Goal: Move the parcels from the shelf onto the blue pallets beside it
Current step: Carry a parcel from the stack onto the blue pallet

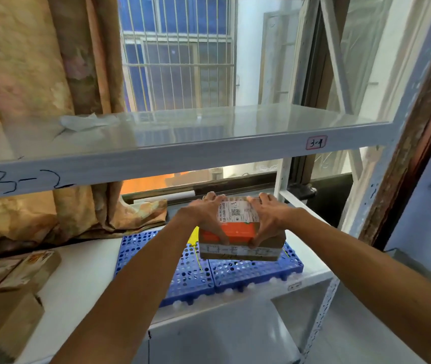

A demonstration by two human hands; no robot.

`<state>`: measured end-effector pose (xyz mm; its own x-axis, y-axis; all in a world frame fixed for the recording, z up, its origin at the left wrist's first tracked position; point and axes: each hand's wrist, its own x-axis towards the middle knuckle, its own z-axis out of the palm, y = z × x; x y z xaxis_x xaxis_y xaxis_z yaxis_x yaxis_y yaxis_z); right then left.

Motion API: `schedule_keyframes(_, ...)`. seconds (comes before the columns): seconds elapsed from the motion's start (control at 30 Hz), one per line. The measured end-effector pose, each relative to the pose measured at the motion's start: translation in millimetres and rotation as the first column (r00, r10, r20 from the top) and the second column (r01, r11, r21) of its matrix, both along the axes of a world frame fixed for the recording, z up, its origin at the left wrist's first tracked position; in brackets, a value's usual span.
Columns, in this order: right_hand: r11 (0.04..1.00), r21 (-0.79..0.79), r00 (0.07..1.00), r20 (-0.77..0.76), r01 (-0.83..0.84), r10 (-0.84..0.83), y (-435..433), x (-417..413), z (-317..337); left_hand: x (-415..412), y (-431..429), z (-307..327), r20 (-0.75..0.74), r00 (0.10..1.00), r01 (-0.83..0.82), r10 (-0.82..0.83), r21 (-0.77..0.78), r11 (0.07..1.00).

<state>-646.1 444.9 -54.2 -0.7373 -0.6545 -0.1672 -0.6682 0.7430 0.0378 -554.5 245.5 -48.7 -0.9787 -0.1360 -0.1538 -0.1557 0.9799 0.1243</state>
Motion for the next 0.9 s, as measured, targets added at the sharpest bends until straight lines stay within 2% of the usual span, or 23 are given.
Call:
schedule_keyframes(0.2, 0.993, 0.001, 0.985, -0.131, -0.115, 0.114, -6, -30, -9, -16, 3, -16, -0.13, 0.991, -0.035, 0.033, -0.009, 0.999)
schedule_keyframes(0.53, 0.97, -0.011, 0.963, -0.127, -0.242, 0.239, -17, -79, -35, -38, 13, -42, -0.197, 0.969, -0.155, 0.146, -0.032, 0.987)
schedule_keyframes(0.73, 0.957, -0.079, 0.943, -0.211, -0.279, 0.257, -21, -106, -60, -56, 17, -67, -0.298, 0.938, -0.216, 0.176, -0.107, 0.97)
schedule_keyframes(0.9, 0.957, -0.095, 0.947, -0.2, -0.275, 0.253, -28, -111, -77, -64, 10, -83, -0.293, 0.938, -0.231, 0.187, -0.124, 0.965)
